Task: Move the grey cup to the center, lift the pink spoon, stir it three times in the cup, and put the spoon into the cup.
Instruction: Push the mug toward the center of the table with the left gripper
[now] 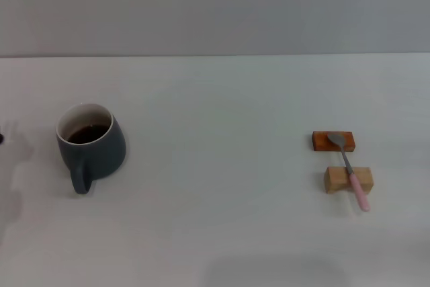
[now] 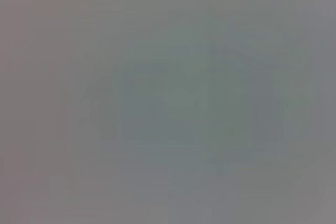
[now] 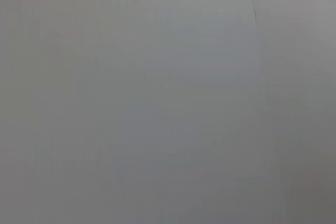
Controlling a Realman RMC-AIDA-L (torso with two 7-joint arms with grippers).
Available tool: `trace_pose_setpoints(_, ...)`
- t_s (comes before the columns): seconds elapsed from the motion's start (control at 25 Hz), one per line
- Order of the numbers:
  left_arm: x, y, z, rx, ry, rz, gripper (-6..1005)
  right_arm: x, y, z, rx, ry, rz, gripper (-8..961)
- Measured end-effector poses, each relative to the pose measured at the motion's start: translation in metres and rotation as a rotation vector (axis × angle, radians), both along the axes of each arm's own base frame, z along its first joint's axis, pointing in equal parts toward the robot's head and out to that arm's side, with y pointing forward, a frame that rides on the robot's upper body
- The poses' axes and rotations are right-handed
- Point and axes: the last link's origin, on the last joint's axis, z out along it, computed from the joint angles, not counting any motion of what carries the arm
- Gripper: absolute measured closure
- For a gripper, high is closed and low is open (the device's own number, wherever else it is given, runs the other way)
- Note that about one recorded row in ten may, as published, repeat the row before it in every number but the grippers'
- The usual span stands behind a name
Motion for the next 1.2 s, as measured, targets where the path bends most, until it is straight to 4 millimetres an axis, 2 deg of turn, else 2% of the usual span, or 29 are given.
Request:
trace_pose_setpoints(0.36, 0.013, 0.0, -0.031, -0.177, 0.013, -0.06, 973, 0.002, -0.006, 0.007, 0.02, -0.012, 0.004, 528)
trace_pose_setpoints(0.76, 0.02, -0.003, -0.046, -0.265, 0.044, -0.105, 1001, 0.003, -0.006, 0.012, 0.026, -0.023, 0.006, 528)
trace_pose_setpoints(0.88, 0.029, -0.005, -0.057, -0.33, 0.081, -0.164, 1001, 0.001, -0.004, 0.013, 0.026, -0.024, 0.011, 529)
trace_pose_setpoints(1.2, 0.043, -0.005, -0.07, -0.403, 0.112, -0.243, 1001, -0.001, -0.001, 0.013, 0.025, -0.026, 0.02, 529)
